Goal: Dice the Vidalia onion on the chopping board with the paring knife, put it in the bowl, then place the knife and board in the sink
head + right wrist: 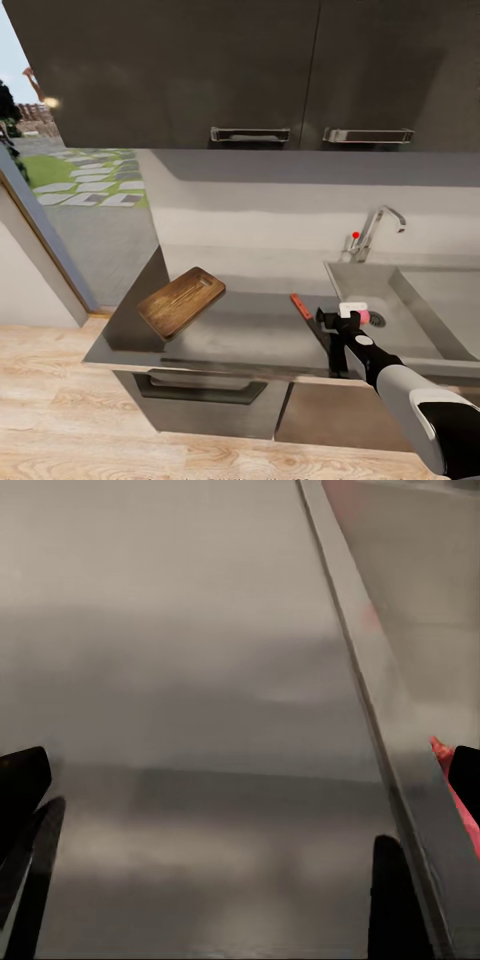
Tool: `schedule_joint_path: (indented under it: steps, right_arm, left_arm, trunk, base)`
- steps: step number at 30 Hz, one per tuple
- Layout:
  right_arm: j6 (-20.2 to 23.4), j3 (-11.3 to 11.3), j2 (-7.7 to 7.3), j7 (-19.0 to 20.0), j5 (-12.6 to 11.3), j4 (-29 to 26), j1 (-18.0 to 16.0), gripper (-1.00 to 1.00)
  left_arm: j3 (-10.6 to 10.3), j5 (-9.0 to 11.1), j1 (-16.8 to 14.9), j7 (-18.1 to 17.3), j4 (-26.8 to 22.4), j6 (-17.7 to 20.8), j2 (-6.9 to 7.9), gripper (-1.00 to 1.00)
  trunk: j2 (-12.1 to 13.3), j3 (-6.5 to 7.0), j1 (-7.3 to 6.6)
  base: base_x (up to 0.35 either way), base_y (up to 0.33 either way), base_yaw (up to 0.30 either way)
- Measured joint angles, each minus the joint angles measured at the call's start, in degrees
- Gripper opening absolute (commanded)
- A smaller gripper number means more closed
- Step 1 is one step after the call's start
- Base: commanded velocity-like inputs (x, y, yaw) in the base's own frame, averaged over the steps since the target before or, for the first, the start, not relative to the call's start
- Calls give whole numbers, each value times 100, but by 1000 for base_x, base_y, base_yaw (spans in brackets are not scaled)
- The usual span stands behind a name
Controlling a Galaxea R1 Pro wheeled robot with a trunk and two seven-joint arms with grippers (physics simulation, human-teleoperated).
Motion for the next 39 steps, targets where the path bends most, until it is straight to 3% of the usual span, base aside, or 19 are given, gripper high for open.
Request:
schedule_joint_path:
  steps: [22,39]
  right_arm:
    - [1,0,0,0,-4,-1,0,100]
    - [1,-1,0,-11,1,0,0,100]
  left_arm:
    - [4,2,0,0,1,0,0,100]
    - [8,2,0,0,-7,0,0,100]
  trunk:
    - [0,1,1]
    - [-1,1,-3]
  base:
    - [-176,229,0]
    - [15,77,0]
